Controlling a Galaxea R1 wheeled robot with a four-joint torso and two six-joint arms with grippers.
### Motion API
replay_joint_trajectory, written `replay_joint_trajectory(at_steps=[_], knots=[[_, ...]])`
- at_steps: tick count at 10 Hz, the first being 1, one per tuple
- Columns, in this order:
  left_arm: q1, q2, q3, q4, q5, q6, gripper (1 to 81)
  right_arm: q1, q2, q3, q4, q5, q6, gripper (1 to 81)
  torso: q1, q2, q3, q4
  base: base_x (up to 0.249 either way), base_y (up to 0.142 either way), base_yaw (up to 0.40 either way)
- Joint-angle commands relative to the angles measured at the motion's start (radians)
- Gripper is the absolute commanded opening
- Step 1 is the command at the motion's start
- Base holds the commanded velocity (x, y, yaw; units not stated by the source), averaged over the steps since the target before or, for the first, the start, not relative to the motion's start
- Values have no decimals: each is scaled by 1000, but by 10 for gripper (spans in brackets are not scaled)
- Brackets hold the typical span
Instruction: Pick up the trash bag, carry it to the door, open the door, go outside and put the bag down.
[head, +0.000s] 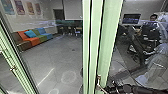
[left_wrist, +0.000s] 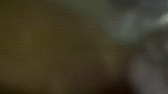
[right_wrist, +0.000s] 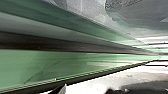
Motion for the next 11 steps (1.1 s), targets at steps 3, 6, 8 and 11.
replay_joint_trajectory(at_steps=[3,6,8,11], knots=[[-21,3,13,-8,92,6,10,215,-46,-82,-17,-125,17,811,1,-1,0,0,89,0,0],[-21,3,13,-7,92,6,10,223,-55,-81,-17,-125,19,811,1,-1,0,0,77,0,0],[-21,3,13,-7,92,6,10,232,-71,-75,-17,-126,19,811,2,0,-1,0,67,0,0],[-21,3,13,-7,93,6,10,257,-104,-68,-16,-126,19,811,6,2,-2,0,0,0,0]])
